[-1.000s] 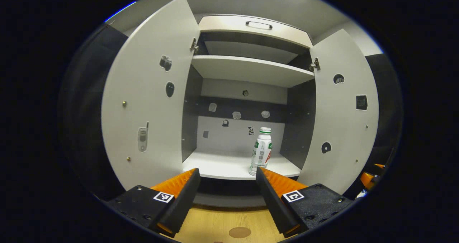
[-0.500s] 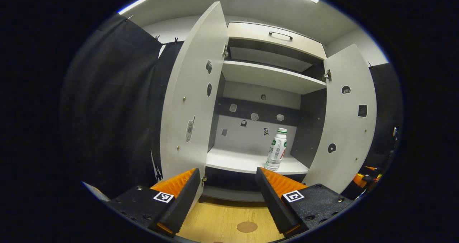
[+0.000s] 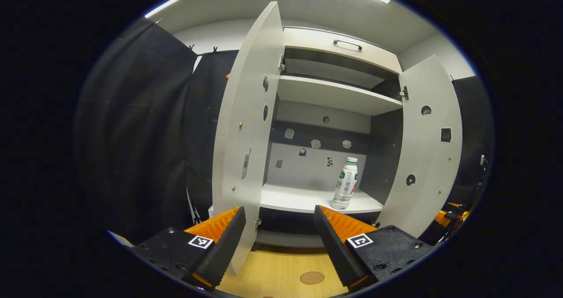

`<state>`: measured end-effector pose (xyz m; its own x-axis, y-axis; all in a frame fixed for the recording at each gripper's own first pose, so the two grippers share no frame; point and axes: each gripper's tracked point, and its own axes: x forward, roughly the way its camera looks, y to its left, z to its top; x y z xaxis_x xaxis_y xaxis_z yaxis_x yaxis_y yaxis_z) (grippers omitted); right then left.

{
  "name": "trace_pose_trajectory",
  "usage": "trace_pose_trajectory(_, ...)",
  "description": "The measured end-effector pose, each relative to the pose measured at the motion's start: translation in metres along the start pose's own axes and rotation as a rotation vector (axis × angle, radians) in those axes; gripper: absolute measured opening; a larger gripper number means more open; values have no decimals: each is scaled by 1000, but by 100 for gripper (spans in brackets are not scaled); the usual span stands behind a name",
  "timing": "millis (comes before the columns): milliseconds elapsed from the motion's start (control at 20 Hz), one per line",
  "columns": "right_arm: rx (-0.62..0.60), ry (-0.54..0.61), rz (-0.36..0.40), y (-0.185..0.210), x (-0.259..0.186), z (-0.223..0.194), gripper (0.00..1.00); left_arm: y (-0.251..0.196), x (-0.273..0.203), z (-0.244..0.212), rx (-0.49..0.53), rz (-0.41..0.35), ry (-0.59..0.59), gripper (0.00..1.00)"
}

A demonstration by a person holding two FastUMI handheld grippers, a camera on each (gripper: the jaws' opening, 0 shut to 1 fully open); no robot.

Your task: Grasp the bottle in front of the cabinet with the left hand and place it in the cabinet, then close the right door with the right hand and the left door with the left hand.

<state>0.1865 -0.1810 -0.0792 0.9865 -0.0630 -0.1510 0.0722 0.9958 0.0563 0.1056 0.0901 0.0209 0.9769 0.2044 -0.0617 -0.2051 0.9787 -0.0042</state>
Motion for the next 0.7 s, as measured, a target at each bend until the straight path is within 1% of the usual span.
trace_pose_trajectory(200, 9, -4, -15, 9, -2, 0, 94, 7, 1, 5, 12, -18, -12, 95)
trace_pose_trajectory(400, 13, -5, 12, 37, -5, -1, 94, 12, 2, 2, -6, -36, -12, 95)
trace_pose_trajectory(500, -7, -10, 7, 47, -6, 1, 94, 18, -1, -1, -12, -47, -11, 95)
trace_pose_trajectory(700, -30, -19, -26, 57, -10, 4, 94, 37, -11, 0, -17, -42, -10, 95)
